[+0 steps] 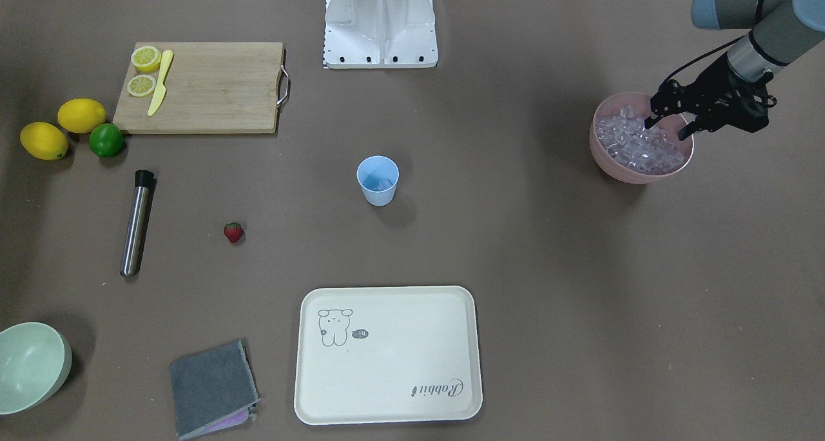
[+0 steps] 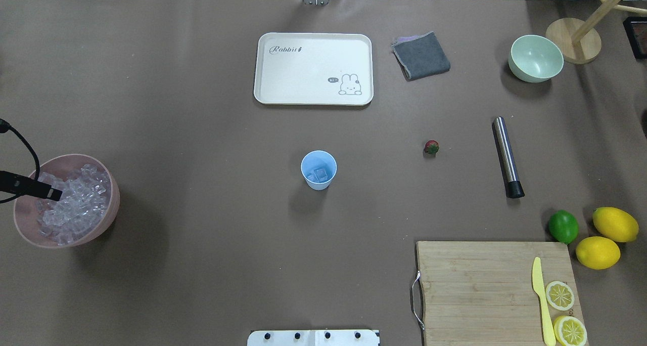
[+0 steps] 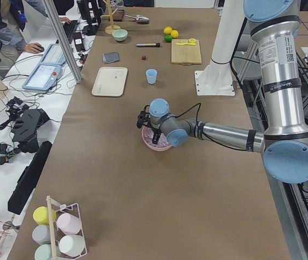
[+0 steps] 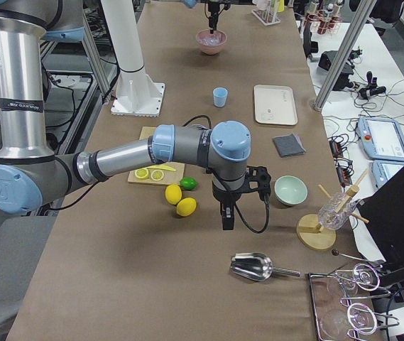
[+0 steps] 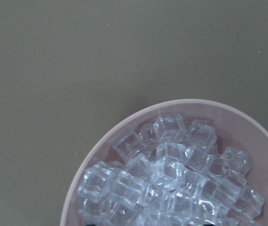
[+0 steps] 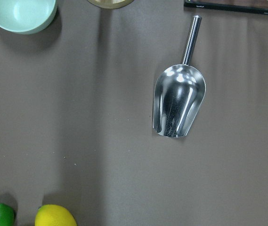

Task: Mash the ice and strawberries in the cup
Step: 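Close the left gripper on an ice cube in the pink bowl, then lift the ice cube and carry it over the light-blue cup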

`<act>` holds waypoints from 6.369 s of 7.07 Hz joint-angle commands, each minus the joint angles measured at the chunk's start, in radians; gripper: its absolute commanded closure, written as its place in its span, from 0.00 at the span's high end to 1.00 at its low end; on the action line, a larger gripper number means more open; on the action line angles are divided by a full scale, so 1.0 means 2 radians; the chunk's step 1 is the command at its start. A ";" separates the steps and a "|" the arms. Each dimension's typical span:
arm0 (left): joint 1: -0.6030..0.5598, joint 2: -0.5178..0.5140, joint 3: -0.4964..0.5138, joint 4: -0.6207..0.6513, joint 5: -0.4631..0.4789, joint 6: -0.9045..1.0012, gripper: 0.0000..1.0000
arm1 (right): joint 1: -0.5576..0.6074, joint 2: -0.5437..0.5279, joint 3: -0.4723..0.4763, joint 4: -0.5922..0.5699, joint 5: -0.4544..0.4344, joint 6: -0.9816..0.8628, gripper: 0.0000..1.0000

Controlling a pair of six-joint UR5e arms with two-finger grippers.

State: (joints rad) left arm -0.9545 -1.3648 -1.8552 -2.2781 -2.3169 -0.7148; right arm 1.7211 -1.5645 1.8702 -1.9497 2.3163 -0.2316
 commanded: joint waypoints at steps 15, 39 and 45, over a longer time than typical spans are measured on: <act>0.057 0.020 0.010 -0.069 0.026 -0.041 0.43 | 0.000 -0.005 0.001 0.001 0.000 0.000 1.00; 0.018 -0.183 0.008 0.053 -0.029 -0.150 0.28 | 0.000 -0.013 0.006 0.001 0.001 -0.001 1.00; 0.184 -0.422 0.038 0.252 0.155 -0.320 0.27 | 0.002 -0.014 0.015 0.000 0.005 0.000 1.00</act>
State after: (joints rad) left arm -0.6409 -2.1349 -1.8127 -1.8052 -2.0724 -1.2922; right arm 1.7231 -1.5879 1.8922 -1.9495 2.3248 -0.2316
